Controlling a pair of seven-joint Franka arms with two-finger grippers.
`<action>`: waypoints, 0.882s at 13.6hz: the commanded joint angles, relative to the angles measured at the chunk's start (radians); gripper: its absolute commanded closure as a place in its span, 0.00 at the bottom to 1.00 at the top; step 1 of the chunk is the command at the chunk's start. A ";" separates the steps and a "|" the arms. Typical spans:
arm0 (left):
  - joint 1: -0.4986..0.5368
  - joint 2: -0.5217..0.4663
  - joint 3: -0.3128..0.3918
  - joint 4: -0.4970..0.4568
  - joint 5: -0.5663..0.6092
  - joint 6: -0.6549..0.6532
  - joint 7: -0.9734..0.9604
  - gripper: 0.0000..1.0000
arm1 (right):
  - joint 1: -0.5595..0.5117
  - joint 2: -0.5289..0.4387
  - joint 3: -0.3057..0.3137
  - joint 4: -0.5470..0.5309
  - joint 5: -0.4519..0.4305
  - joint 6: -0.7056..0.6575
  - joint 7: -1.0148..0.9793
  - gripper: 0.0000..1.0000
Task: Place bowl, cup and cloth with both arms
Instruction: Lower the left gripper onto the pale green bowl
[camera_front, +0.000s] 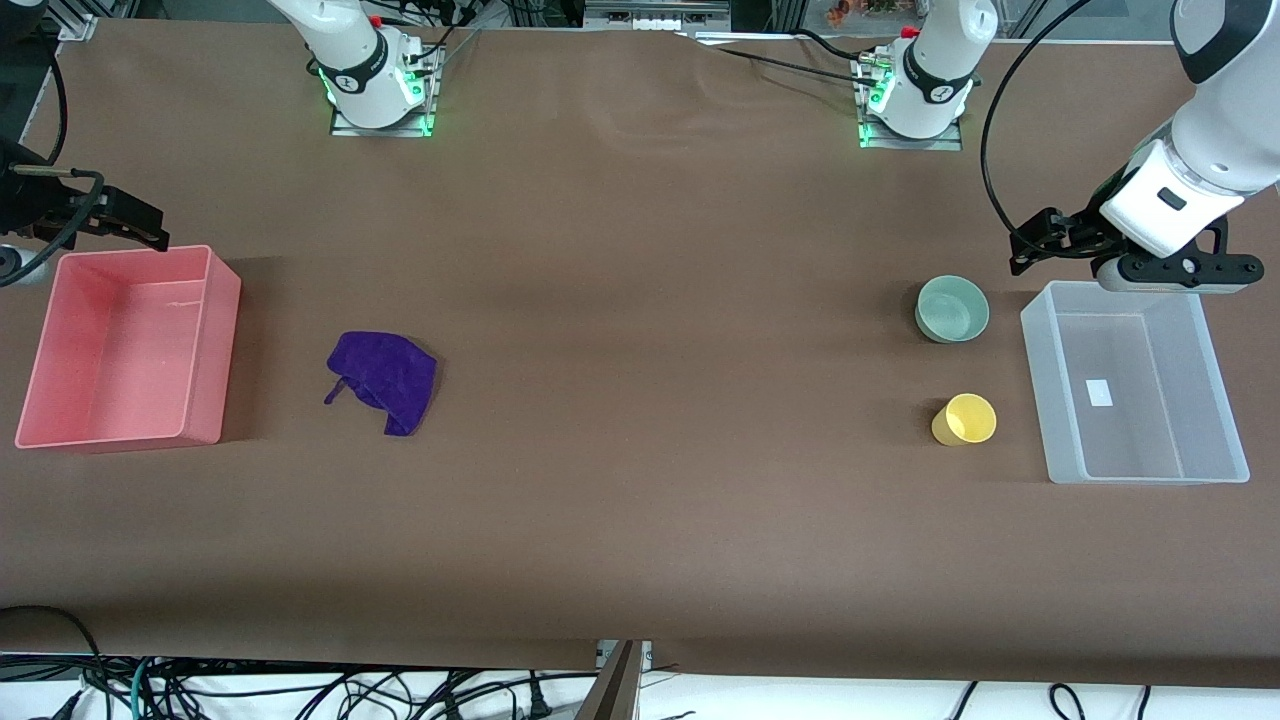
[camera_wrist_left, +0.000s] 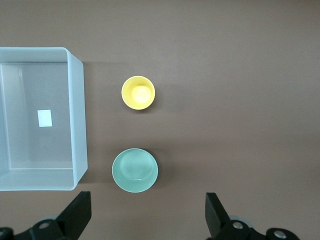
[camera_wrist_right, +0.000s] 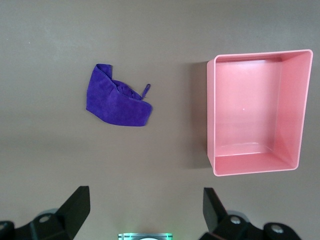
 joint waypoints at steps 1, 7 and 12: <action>-0.012 0.013 0.003 0.026 -0.008 -0.014 -0.007 0.00 | 0.005 -0.004 0.001 0.003 -0.016 0.003 -0.004 0.00; -0.015 0.013 0.002 0.028 0.002 -0.016 -0.004 0.00 | 0.006 -0.002 0.004 0.005 -0.016 0.019 -0.011 0.00; -0.012 0.044 -0.008 0.028 0.000 -0.172 0.003 0.00 | 0.005 -0.002 0.004 0.005 -0.016 0.029 -0.011 0.00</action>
